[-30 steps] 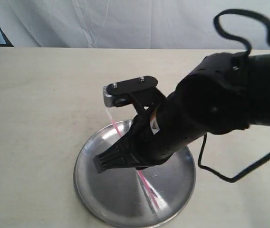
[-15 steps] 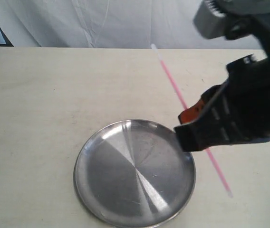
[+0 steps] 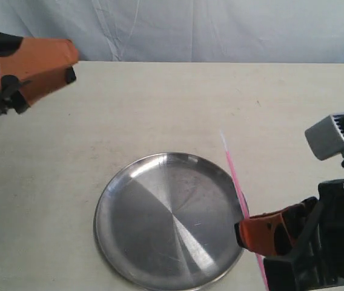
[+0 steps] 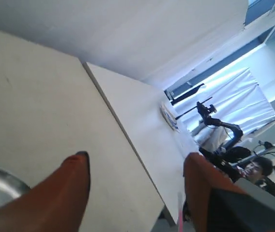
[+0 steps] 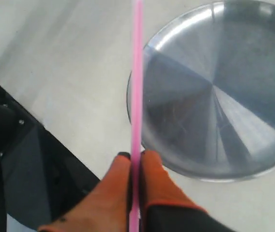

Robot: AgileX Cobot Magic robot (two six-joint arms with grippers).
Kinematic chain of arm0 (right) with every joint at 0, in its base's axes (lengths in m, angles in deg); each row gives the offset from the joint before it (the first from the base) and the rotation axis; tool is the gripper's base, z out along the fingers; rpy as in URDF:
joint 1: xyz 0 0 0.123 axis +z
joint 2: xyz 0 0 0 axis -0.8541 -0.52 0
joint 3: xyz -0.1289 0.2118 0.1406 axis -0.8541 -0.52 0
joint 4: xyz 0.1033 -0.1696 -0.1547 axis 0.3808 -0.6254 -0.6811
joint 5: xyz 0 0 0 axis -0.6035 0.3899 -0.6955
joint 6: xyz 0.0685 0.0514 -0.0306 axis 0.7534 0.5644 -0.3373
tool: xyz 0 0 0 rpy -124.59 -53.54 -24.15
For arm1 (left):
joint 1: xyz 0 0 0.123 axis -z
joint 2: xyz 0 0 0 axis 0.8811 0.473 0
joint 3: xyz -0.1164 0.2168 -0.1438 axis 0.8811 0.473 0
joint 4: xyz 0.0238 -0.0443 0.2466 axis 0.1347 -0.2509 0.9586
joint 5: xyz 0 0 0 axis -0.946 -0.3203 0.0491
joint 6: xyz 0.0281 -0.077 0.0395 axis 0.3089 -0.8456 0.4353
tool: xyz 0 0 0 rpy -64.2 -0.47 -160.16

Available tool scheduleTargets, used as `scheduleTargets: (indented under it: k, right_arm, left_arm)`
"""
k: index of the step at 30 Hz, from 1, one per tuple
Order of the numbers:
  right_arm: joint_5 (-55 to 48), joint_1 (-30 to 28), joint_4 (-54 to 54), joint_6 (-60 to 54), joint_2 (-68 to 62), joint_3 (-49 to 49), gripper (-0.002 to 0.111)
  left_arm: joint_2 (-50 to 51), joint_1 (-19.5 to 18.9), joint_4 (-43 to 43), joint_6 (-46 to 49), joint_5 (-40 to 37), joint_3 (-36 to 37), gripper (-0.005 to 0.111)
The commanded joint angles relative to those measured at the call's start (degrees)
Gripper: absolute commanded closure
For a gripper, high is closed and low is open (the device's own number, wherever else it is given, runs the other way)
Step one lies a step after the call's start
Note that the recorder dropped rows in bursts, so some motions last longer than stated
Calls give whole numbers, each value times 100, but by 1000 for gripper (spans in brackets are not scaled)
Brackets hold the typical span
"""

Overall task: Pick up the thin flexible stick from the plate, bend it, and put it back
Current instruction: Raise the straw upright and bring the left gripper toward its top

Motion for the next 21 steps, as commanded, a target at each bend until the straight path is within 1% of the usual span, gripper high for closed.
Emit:
scheduleTargets:
  k: [1,5,9,12,15,17,20,21]
  right_arm:
    - [666,11,372,-626,23,-29,109]
    - [1313,11,397,-620,-20,-29,109]
    - [1719,11,555,-598,-379,-29,109]
    - [1964,11,555,-598,-838,-18,109]
    - [2271,11,555,-598,-1170,-18,109]
    - [2456,11,555,-598,-1265,-18,109]
    - [2564,11,555,-598,-1286,-18,109]
    - [2563,11,570,-598,-1286,-18,109]
  left_arm:
    - [417,287,31,-611,201,-49,51]
    - [426,492,-359,-611,201,-49,51]
    - [426,726,-899,-611,201,-49,51]
    - [426,1003,-925,-566,201,-75,51]
    - [426,1451,-780,-554,201,-75,51]
    - [426,1816,-582,-566,201,-75,51]
    - [426,2360,-479,-566,-370,-75,51]
    - [426,2480,-521,-566,-499,-75,51]
